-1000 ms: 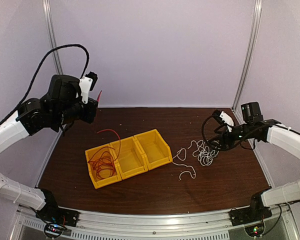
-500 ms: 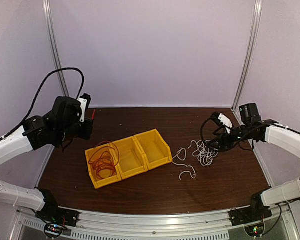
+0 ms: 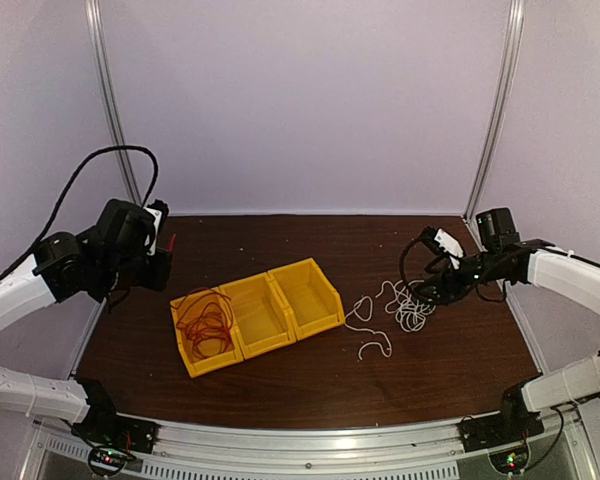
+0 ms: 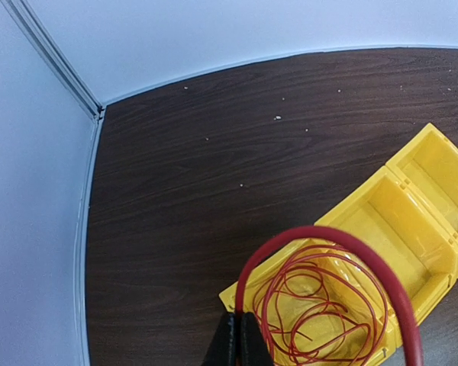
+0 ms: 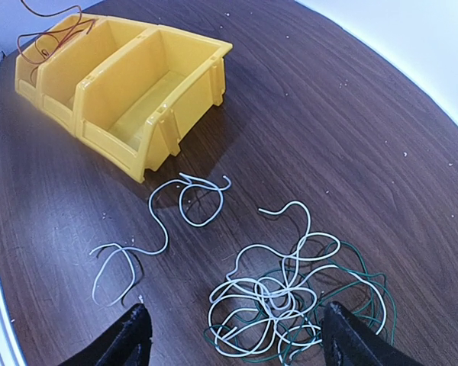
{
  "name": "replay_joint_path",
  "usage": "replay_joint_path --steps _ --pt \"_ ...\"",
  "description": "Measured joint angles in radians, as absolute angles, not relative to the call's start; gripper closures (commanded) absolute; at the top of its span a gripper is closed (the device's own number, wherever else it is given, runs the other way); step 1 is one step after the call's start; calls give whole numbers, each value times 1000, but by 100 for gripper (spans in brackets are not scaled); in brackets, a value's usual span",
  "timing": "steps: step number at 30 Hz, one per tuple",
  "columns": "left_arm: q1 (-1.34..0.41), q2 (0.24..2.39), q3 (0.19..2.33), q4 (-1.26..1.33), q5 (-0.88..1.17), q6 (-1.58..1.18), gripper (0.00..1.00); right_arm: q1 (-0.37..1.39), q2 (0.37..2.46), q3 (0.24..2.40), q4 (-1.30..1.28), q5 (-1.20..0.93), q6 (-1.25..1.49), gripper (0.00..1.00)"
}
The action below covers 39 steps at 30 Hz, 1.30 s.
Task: Untangle the cables
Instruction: Place the untangled cable in the bin.
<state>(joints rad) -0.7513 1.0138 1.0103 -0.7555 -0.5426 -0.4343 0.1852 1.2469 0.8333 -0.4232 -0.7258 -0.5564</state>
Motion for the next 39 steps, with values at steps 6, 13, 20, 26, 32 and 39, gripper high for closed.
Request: replay_joint_path --steps 6,13,20,26,32,39 --pt "-752 1074 942 -712 -465 -467 100 185 1255 833 -430 -725 -574 23" --pt "-751 1120 831 -609 -360 -499 100 185 1255 833 -433 -725 -577 23" --pt "-751 1204 744 -466 -271 -541 100 185 1259 833 -435 -726 -577 23" --pt "-751 1287 696 -410 -260 -574 100 185 1262 831 -443 -726 -578 23" --pt "-751 1346 696 -389 -259 -586 100 185 1262 830 -448 -726 -578 22" --pt "-751 1372 695 -356 -249 -589 100 185 1266 830 -449 -725 -581 23"
